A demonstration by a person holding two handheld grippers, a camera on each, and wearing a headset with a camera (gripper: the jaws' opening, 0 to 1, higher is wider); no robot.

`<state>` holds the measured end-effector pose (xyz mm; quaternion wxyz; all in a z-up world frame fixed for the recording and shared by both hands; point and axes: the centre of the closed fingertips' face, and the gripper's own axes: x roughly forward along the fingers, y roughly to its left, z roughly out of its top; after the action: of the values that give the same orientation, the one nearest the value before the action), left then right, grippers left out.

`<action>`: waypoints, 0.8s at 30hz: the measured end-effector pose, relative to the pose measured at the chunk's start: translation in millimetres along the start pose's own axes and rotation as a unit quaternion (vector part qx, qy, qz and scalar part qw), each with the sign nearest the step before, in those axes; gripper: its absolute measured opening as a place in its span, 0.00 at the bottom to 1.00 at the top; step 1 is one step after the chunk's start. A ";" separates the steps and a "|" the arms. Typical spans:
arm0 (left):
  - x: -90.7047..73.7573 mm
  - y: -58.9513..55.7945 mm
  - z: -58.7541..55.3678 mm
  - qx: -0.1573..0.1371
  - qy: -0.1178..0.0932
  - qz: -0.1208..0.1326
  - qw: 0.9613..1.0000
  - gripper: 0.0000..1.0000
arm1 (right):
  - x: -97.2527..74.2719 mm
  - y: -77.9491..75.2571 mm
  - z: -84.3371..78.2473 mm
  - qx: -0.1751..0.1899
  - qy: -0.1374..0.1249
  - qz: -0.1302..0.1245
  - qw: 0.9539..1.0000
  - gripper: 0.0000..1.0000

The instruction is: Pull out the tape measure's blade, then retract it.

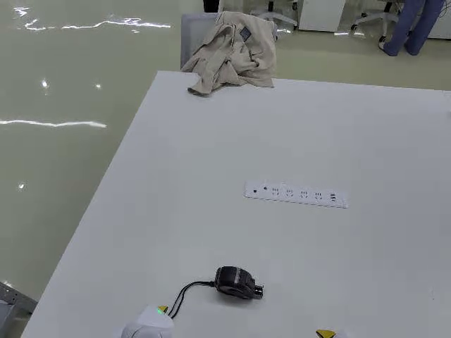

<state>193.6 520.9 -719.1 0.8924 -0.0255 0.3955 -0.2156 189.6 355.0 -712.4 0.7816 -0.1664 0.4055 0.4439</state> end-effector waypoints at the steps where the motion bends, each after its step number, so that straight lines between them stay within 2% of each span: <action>1: 1.3 -0.8 1.2 0.002 0.000 -0.003 1.000 0.95 | 1.7 -0.7 0.2 -0.003 0.001 0.001 1.000 0.76; 4: 3.9 1.0 2.2 0.008 0.001 -0.003 1.000 0.95 | 5.3 -3.1 0.1 -0.008 0.004 0.002 1.000 0.76; 7: 5.4 0.8 6.1 0.020 -0.008 -0.009 1.000 0.92 | 8.5 -5.9 0.5 -0.014 0.006 0.002 1.000 0.75; 15: 14.3 4.1 7.2 0.035 -0.005 -0.016 0.999 0.91 | 19.5 -12.1 3.3 -0.030 0.012 0.008 0.999 0.73; 18: 16.3 3.1 11.0 0.038 -0.007 -0.021 0.999 0.91 | 24.6 -12.7 4.5 -0.032 0.012 0.010 0.999 0.73; 24: 24.0 4.7 18.2 0.063 -0.003 -0.030 0.998 0.91 | 34.9 -9.1 8.3 -0.041 0.009 0.020 0.999 0.72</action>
<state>222.6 513.2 -724.3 0.8867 0.0182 0.3775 -0.2665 210.9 374.7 -735.5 0.7611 -0.1943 0.3976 0.4743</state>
